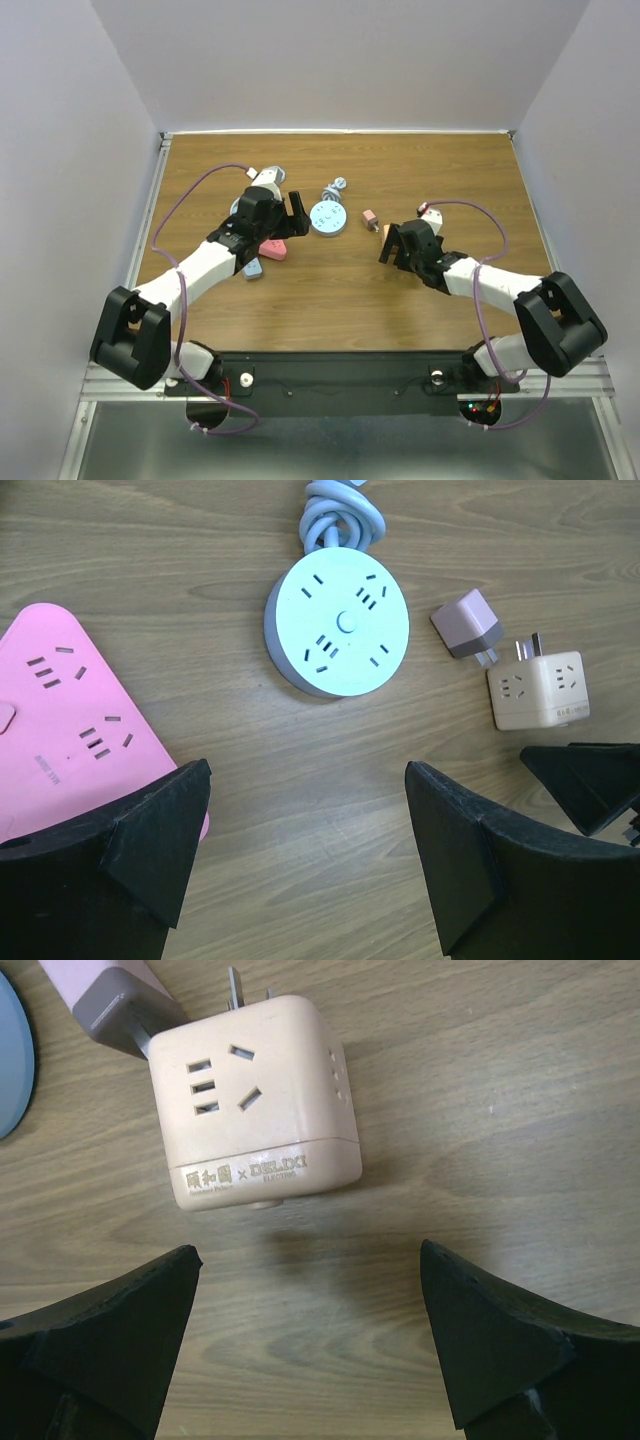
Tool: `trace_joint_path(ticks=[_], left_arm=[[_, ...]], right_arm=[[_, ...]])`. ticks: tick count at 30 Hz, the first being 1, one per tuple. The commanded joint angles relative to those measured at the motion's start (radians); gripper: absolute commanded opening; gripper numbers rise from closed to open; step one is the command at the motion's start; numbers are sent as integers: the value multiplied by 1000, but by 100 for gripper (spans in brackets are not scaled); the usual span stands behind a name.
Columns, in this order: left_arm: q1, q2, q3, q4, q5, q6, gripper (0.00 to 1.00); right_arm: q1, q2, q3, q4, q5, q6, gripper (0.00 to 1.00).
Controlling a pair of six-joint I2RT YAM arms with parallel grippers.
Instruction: Insert the plug
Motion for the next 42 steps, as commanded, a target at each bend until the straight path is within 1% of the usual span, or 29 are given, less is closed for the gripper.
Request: trace_joint_path(ticks=[1,2,8,10,13,18,21,22,25,26,27,30,31,32,33,35,36,37,38,39,42], left_arm=[[-2,16,27,44,6,11,90],[-2,23,28,44,7,12,90],[-2,24,30,44,6,12,90],[-2,24,30,44,4,15,90],[-2,27,30,42,7,14,90],[-2,23,25,39,6,14,89],[-2,15,21,37,1,17,90],[-2,13,21,37,3,17,90],[-2,13,19,34,3,17,89],[-2,12,19,36,3,15,90],[-2,10,19,36,3,15,90],[-2,4,19,34,4,17,89],[-2,4,18,36,4,18,90],[-2,1,16,36,4,18,90],[-2,-5,16,36,4,20,90],[-2,-8,15,36,9,24,90],[-2,-11,15,36,10,26,90],[-2,-17,13,36,13,32,90],[-2,-19,13,36,19,34,90],[-2,-26,13,36,21,35,90],[-2,-45,-1,36,26,43,90]], right_arm=[[3,17,-37,175,15,11,96],[3,24,-59,219,10,14,96],[3,63,-91,298,25,23,95],[3,81,-103,359,18,12,94],[3,113,-96,390,19,6,92],[5,173,-73,396,45,0,88],[5,185,-65,370,71,0,79],[6,189,-61,355,76,0,70],[6,179,-58,338,85,-9,51],[8,173,-51,328,82,-18,47],[8,164,-47,306,76,-37,41],[6,106,-4,253,20,-75,35],[6,91,22,183,-6,-100,34],[6,66,51,134,-58,-114,34],[6,57,118,39,-83,-132,33],[6,43,177,-62,-157,-150,32],[6,44,214,-116,-181,-161,32],[6,47,278,-221,-226,-183,32],[6,53,316,-275,-249,-193,32],[8,66,374,-369,-272,-212,32],[6,95,484,-513,-346,-256,32]])
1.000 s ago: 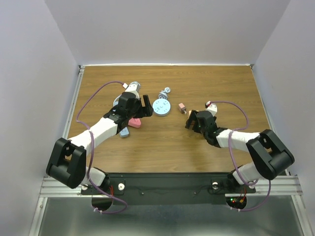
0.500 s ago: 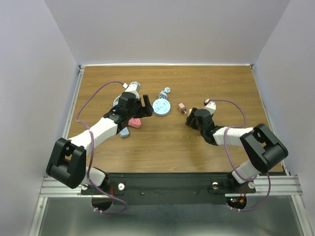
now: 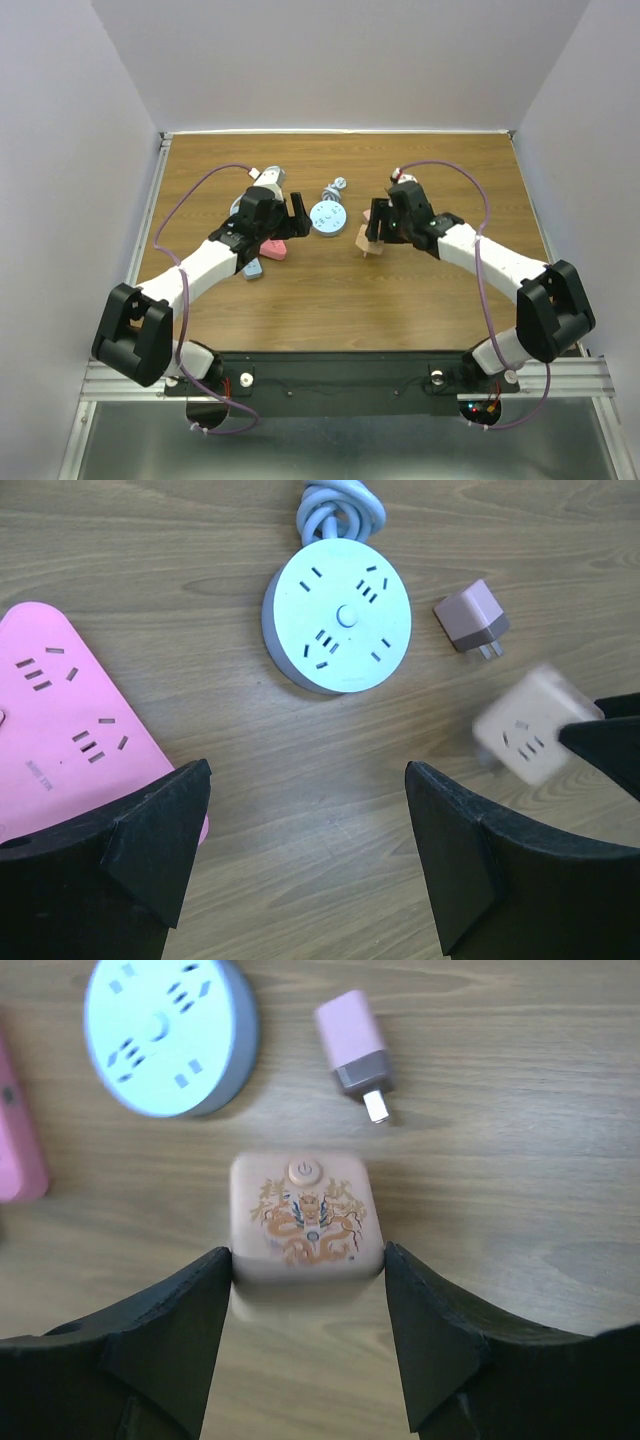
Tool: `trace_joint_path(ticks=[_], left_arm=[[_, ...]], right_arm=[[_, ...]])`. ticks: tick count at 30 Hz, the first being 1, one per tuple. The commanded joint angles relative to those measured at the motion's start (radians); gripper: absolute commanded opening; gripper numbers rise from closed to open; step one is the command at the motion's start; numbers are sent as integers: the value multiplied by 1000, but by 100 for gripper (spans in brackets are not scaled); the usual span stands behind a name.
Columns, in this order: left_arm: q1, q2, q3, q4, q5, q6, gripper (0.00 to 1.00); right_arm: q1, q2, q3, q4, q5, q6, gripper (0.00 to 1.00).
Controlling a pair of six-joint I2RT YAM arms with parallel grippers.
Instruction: Insert the plug
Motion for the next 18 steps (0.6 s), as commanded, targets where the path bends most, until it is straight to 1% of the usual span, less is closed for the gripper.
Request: trace_joint_path(ticks=[1,2,4,5,10,14,18], left_arm=[[0,-71,-2,28,16,32,90],[-2,-73,-5,37,21,34,90],[-2,-64,-4,42,33,36,90],[0,-58,5,43,44,39,90],[0,-16,19,63,48,43,89],[0,-18,16,66,42,49,89],[0,-16,-1,94,35,48,89]], right_arm=[[8,10,143,-281,-134,-97,32],[6,19,172,-304,-196,-120,32],[6,33,188,-325,-223,-143,32],[6,39,220,-336,-220,-152,32],[6,50,266,-344,-203,-165,31],[6,49,248,-324,-192,-151,30],[6,10,164,-233,-172,-117,29]])
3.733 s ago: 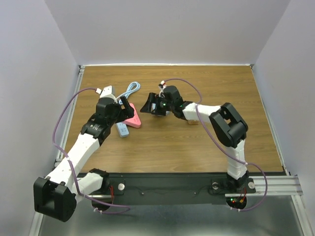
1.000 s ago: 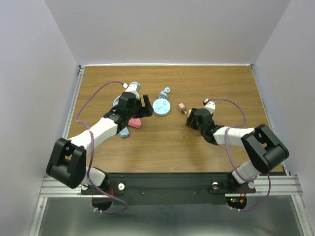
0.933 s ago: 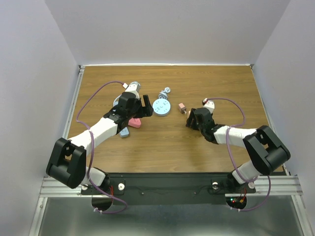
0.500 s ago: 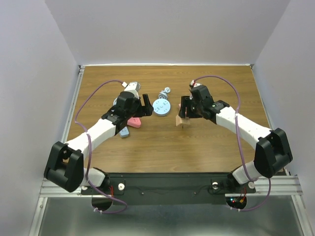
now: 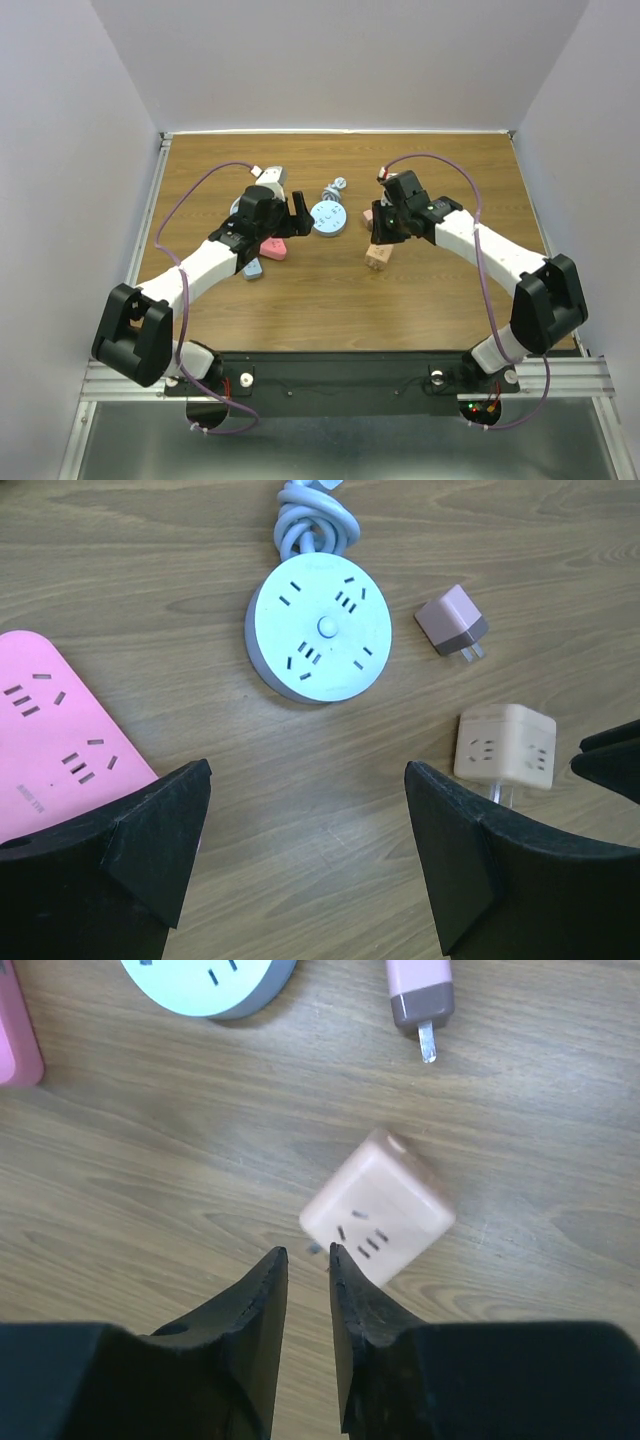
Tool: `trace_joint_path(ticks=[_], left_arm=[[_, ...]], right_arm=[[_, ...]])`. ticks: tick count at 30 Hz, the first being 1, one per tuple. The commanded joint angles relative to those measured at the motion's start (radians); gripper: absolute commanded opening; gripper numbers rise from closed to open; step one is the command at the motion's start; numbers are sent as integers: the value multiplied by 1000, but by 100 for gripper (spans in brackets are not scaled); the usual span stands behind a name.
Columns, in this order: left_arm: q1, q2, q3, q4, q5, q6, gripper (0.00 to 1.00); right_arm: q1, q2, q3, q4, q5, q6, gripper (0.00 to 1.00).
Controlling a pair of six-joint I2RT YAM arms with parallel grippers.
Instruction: Insert the plug
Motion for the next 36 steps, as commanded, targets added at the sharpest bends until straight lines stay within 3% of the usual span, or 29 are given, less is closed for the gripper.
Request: trace_joint_path(ticks=[1,7,10,14,17,25,35,36], left_arm=[[0,-4,-5,65,5,17,89],[-2,2,-10,80,39,20,89],[-22,-19,-33,129,79,14,90],[-120,-10,-7,143,19,2,90],[-198,45,40,143,-24,-25,90],[-370,301,234,77,-145,-67,90],[-456,483,421,-29,-236,-84,92],[-459,496,426,-39,-246,-82,99]], right_arm=[[6,-50,-71,100,7,36,29],[6,-83,-102,129,36,59,35],[3,-115,-106,132,114,69,50],[-23,-176,-117,132,254,148,79],[-64,-202,-142,135,333,191,90],[-283,-303,-273,221,277,241,98],[-382,-353,-343,290,155,249,100],[-385,-350,-347,298,137,249,100]])
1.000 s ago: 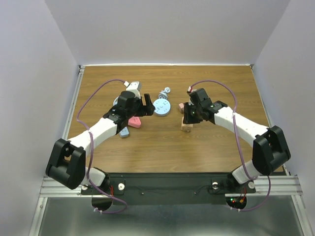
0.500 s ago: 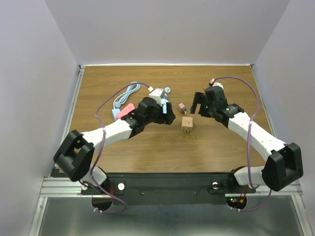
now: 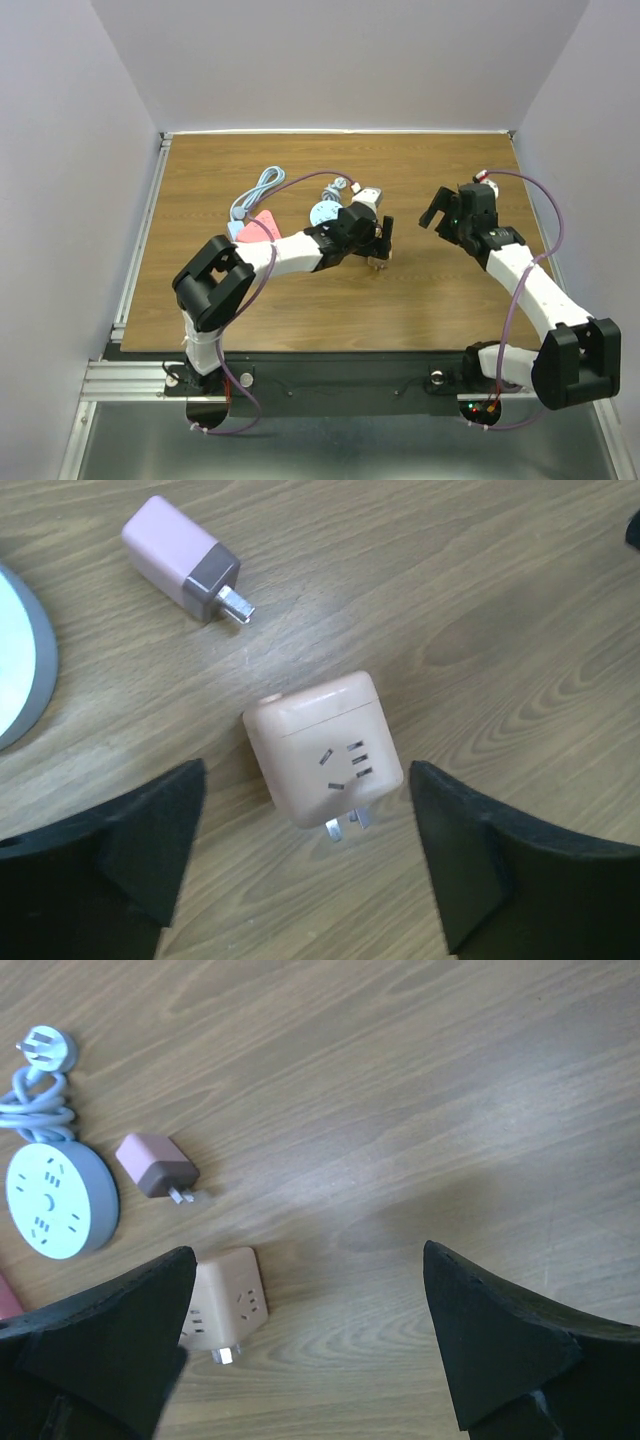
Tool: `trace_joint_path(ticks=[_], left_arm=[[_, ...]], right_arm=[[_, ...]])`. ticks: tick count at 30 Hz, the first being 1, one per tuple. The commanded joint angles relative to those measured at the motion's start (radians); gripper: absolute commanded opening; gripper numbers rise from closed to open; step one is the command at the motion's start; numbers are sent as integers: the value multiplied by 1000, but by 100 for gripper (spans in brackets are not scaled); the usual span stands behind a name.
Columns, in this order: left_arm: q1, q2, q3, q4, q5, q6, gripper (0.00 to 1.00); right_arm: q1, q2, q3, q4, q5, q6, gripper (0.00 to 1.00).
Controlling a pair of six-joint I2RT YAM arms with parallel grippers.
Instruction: Insert the plug
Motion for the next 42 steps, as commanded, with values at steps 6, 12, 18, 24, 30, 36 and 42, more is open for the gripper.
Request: trace_joint_path(ticks=[6,12,18,24,30,36,42], left_arm=[[-46,65,87,-53,-52,-18,99],[-55,107,100,-78,-78,-15,99],[-54,150,121,-70,-98,9,99],[-54,179,132,-55,-95,35,81],[-54,177,120,-24,-86,95,30],[-52,21,-70,197,-10,268,0],[-37,-164,-253,367,126,406,0]], right_arm=[[-36,10,-26,131,-104,12,100],[-50,18,-43,155,-143,16,100],[-54,16,-54,166,-153,8,100],[-58,10,-57,166,-220,0,100],[-58,10,-66,163,-315,-20,100],[-58,10,-25,152,-493,-35,100],[-59,33,41,80,-672,-53,100]])
